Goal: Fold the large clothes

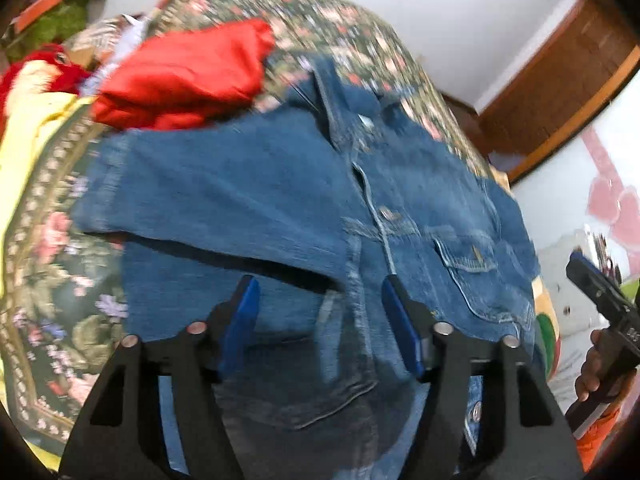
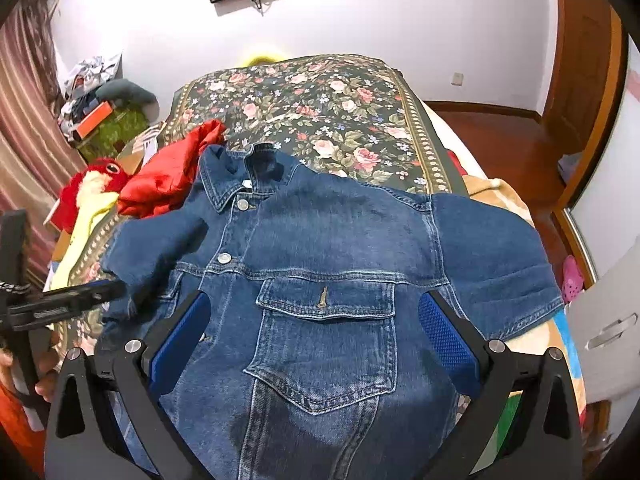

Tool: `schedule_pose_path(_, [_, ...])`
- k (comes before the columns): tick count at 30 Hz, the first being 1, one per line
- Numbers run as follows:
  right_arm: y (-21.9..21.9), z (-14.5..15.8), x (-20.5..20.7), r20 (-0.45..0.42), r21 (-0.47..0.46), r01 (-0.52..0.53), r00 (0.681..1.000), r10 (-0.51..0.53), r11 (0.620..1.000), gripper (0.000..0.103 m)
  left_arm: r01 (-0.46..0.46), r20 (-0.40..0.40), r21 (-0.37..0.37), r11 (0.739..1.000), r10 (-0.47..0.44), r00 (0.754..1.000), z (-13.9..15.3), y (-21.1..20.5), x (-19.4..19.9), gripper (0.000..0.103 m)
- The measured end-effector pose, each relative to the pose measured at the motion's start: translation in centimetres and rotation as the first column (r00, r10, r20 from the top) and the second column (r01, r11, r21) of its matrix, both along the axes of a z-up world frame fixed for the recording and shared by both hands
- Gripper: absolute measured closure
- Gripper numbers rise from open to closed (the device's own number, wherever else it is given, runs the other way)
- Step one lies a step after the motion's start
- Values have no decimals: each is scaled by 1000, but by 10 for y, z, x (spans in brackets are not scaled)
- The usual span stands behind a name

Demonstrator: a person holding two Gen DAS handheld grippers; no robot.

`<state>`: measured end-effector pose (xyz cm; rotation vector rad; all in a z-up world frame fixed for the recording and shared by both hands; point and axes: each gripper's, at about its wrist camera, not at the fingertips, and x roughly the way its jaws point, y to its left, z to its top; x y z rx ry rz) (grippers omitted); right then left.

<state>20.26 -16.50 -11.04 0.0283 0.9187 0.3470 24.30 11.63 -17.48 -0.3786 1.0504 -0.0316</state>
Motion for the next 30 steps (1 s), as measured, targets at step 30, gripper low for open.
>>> schedule_pose_path(30, [25, -28, 21, -139, 4, 28, 990, -27, 1000, 0, -465, -149, -269, 844, 440, 885, -96, 164, 43, 23])
